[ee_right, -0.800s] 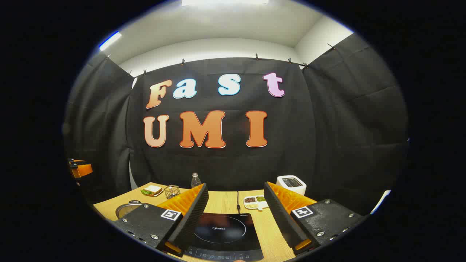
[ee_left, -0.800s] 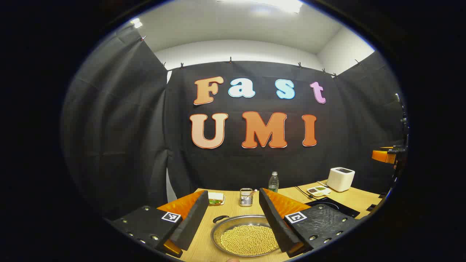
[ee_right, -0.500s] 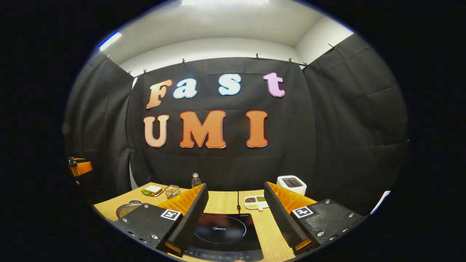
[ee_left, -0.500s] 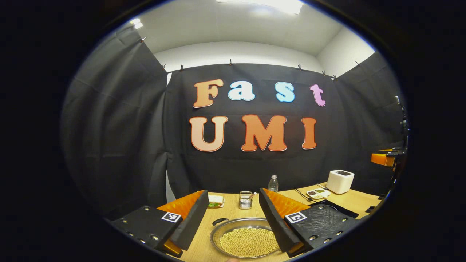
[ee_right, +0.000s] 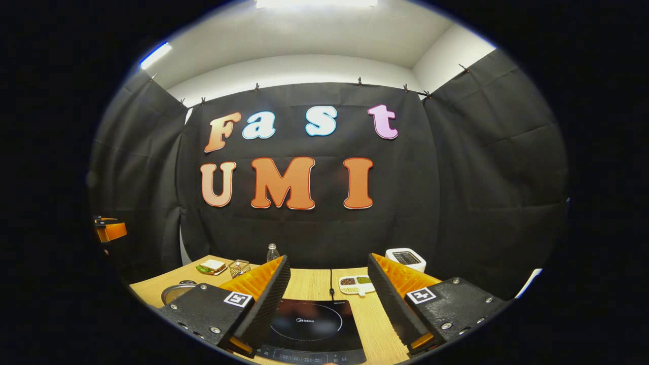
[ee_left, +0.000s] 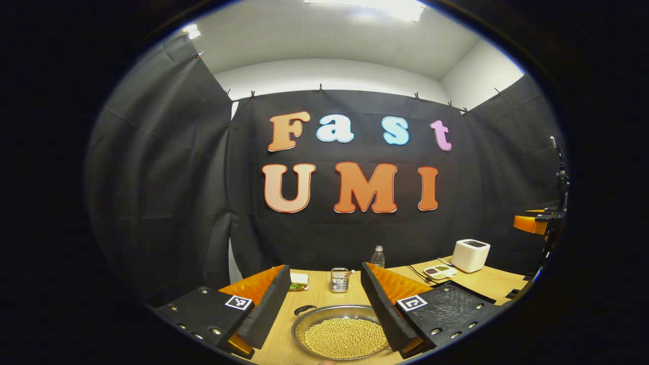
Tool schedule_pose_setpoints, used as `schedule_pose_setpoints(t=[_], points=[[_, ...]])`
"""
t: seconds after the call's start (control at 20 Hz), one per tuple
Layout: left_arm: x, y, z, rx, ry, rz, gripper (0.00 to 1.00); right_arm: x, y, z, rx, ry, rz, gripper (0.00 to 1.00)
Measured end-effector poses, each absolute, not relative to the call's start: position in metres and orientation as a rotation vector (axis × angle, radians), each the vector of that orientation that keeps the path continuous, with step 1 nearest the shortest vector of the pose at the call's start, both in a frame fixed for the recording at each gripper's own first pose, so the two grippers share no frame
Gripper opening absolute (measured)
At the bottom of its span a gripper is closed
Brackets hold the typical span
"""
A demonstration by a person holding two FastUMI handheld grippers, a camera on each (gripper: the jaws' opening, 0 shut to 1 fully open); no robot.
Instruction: First push the handle of the pot to place it horizontally, then grasp the pot with both hands and set it on the induction cooktop.
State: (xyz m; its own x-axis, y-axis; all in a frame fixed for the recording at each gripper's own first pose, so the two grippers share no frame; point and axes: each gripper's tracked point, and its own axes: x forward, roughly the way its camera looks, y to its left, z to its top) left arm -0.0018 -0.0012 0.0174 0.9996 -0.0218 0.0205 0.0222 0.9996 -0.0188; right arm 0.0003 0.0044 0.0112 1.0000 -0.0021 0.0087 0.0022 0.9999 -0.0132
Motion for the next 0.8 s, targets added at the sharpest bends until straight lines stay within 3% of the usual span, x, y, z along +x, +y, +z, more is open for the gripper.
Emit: schedule_pose_setpoints(t=[0.15, 0.25, 0.3, 0.75, 0.8], points=[[-0.002, -0.003, 0.018, -0.026, -0.021, -0.035, 0.88, 0.0, 0.004, 0.01, -0.009, -0.005, -0.003, 0.95], [-0.003, -0.001, 0.02, -0.02, -0.026, -0.029, 0.88, 0.0, 0.004, 0.011, -0.009, -0.006, -0.003, 1.0], [-0.003, 0.001, 0.021, -0.013, -0.03, -0.02, 0.88, 0.0, 0.003, 0.012, -0.009, -0.006, -0.004, 0.95], [-0.004, -0.004, 0.014, -0.019, -0.002, -0.042, 0.9, -0.002, 0.001, 0.01, -0.013, -0.006, -0.007, 0.94], [-0.003, -0.007, 0.012, -0.02, 0.002, -0.055, 0.83, -0.001, 0.002, 0.01, -0.011, -0.004, -0.007, 0.94]])
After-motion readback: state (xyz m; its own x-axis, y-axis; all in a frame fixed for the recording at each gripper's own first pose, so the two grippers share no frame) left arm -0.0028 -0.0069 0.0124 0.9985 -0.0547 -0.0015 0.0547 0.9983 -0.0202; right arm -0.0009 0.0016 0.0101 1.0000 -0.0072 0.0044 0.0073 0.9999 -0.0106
